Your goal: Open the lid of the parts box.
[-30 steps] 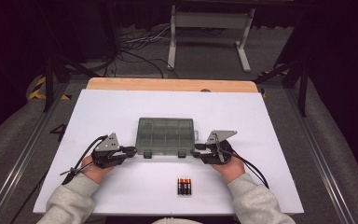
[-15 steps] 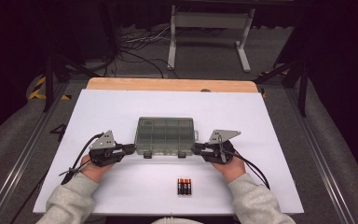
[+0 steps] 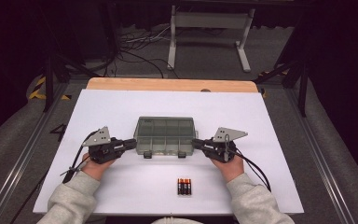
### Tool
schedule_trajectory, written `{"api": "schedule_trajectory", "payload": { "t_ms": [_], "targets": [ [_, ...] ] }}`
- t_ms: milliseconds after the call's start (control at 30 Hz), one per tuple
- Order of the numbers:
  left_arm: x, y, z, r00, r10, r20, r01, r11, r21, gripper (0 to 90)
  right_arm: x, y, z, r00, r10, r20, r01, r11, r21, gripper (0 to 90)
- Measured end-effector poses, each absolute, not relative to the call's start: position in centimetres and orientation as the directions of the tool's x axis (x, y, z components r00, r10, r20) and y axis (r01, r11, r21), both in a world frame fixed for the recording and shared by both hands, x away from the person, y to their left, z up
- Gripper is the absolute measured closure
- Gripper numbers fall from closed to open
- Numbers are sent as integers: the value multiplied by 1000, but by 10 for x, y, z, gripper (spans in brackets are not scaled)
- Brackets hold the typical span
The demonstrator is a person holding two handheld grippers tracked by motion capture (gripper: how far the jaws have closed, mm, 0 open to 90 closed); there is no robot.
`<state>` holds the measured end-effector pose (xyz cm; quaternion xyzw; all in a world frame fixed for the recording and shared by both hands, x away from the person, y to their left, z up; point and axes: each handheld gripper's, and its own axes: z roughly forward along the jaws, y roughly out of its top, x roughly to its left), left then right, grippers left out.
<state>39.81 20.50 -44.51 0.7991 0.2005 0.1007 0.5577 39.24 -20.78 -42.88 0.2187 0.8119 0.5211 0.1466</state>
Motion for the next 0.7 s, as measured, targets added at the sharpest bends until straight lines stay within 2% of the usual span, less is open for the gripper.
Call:
{"api": "schedule_trajectory", "payload": {
  "t_ms": [467,567,600,633,700],
  "targets": [
    [403,199,-442,896,438,-68,203,-268,942,826,394,-211,-426,-852,523,-8,190,323,927,834],
    [404,199,-442,896,438,-70,203,-263,943,826,394,-213,-427,-842,540,-11,201,332,922,761],
    [404,199,-442,896,438,-70,203,-263,943,826,394,-213,-427,-842,540,-11,201,332,922,761],
    [404,199,-442,896,438,-74,206,-261,943,826,394,-214,-428,-837,547,-14,207,340,917,719],
    [404,200,-442,897,437,-71,203,-264,943,826,395,-214,-429,-824,567,-11,230,352,907,536]
  ]
}}
